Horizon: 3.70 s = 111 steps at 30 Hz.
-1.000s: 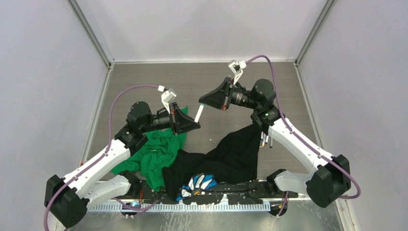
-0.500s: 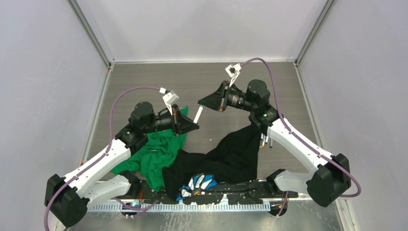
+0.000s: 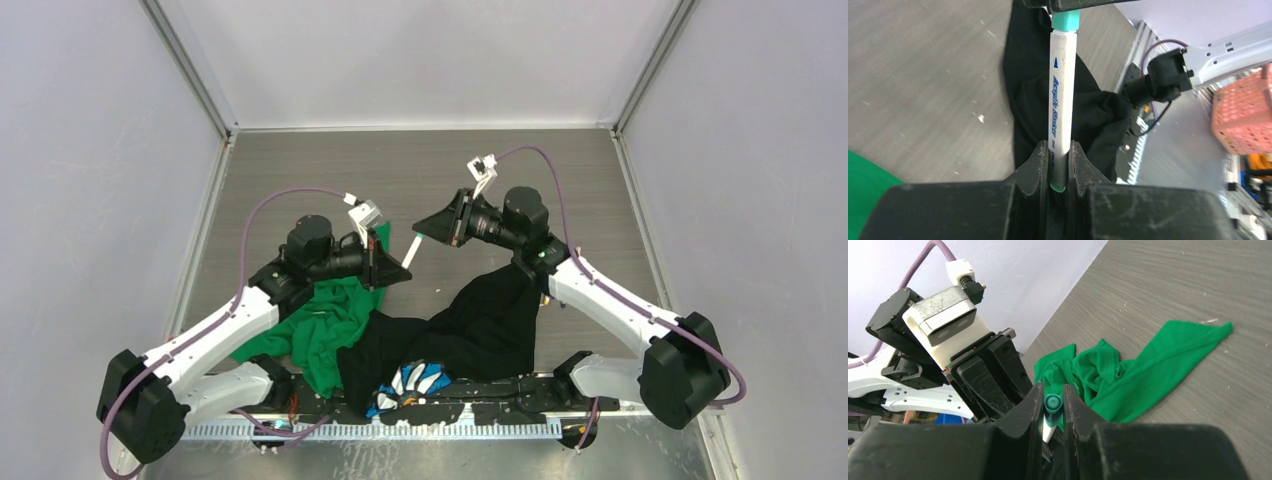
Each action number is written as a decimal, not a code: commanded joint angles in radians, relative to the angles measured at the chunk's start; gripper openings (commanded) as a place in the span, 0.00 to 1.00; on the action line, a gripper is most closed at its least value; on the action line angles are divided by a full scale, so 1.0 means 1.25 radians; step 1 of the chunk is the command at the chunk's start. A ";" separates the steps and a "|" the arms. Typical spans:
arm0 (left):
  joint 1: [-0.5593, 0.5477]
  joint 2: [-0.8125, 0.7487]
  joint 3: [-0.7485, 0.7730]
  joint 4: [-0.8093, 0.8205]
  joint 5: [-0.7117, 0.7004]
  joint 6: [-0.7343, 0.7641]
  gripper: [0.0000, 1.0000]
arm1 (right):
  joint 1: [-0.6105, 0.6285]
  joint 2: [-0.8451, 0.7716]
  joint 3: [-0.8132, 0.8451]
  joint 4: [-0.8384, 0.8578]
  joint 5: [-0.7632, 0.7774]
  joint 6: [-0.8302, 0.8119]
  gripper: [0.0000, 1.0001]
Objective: Insert the pens into the pen caps
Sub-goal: Press the pen cap onto the pen.
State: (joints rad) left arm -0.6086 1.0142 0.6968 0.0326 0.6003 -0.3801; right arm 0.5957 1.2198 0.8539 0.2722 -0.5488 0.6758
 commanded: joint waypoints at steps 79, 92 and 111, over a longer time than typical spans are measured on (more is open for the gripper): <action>0.137 -0.033 0.065 0.374 -0.031 -0.079 0.00 | 0.304 0.051 -0.264 -0.108 -0.429 0.113 0.01; 0.178 -0.029 0.072 0.491 -0.004 -0.183 0.00 | 0.319 0.011 -0.291 -0.130 -0.388 0.075 0.01; 0.108 -0.128 0.116 0.162 -0.026 0.103 0.00 | 0.246 -0.022 -0.168 -0.312 -0.321 -0.066 0.01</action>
State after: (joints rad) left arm -0.5030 0.9440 0.6064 -0.0856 0.9318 -0.4103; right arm 0.8223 1.2091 0.6510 0.5213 -0.4530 0.7406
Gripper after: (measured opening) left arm 0.122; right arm 0.209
